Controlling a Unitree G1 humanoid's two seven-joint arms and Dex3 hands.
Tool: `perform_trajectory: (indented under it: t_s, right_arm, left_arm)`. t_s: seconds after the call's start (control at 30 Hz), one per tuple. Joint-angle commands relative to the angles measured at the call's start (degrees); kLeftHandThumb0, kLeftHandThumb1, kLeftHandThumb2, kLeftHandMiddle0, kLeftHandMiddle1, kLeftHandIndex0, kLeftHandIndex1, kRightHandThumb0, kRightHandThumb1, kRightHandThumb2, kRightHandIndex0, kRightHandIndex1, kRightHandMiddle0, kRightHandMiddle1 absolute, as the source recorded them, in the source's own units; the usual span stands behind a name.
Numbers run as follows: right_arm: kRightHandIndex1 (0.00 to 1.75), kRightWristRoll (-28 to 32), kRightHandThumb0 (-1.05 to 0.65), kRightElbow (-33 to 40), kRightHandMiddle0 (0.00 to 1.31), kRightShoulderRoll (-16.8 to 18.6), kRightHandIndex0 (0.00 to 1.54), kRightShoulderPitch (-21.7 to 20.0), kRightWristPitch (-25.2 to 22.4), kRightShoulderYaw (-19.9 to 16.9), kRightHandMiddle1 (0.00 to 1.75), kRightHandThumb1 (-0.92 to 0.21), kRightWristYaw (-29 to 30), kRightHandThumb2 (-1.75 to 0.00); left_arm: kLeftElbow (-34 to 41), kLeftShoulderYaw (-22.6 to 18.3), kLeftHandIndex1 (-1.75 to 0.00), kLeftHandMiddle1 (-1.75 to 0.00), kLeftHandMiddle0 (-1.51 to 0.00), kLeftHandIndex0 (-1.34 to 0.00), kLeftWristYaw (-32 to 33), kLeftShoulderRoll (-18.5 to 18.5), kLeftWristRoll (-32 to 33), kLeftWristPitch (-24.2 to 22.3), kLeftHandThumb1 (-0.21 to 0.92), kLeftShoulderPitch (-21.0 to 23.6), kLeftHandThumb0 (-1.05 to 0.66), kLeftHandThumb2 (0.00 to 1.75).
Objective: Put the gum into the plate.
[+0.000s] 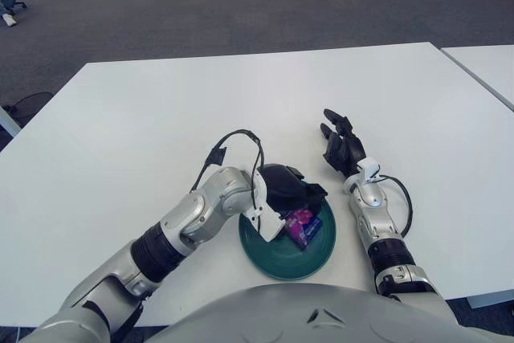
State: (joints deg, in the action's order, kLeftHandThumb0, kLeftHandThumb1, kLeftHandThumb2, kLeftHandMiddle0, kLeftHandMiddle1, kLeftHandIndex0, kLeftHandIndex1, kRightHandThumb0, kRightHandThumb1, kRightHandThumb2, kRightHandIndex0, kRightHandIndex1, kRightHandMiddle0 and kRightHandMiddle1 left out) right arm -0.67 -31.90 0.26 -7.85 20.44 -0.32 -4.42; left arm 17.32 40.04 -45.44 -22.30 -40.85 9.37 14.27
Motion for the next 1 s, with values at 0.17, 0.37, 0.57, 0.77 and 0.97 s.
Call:
perform_trajectory:
  t_s: [0.17,0.37,0.57,0.77,0.97]
  right_arm:
    - [0.01,0.1,-0.67,-4.0,0.00,0.3,0.30,3.4,-4.5,-0.1,0.54,-0.92,0.7,-0.98]
    - [0.01,0.2,-0.67,-4.6,0.00,0.6,0.31,2.9,-4.5,-0.2,0.55,-0.92,1.0,-0.96]
    - [0.01,0.7,-0.67,-5.2,0.00,1.0,0.31,2.5,-4.1,-0.5,0.57,-0.92,1.3,-0.94]
    - [0.04,9.9,-0.62,-5.9,0.00,5.1,0.39,1.6,-5.4,-5.5,0.72,-0.92,-1.4,-0.88]
    - [0.04,10.8,-0.59,-7.1,0.00,5.5,0.41,1.7,-3.8,-6.1,0.74,-0.92,-2.9,-0.87]
  left_arm:
    - [-1.7,-0.5,-0.86,-0.45,-0.28,0.00,0.5,-0.6,0.9,1.6,0.92,0.4,-0.85,0.41]
    - [-3.8,-1.0,-0.54,-0.21,-0.24,0.00,-0.2,-1.0,4.4,4.3,0.92,2.5,-0.98,0.55]
    - [-5.9,-2.3,-0.41,-0.14,-0.20,0.00,0.1,-1.6,8.0,6.7,0.92,3.5,-1.04,0.65]
    - [-4.7,-9.9,-0.20,-0.06,-0.10,0.00,0.2,-7.6,16.1,10.6,0.92,1.9,-1.05,0.69]
    - [-1.8,-16.1,-0.03,-0.01,-0.01,0.00,0.8,-10.1,22.9,10.7,0.92,0.0,-1.05,0.67]
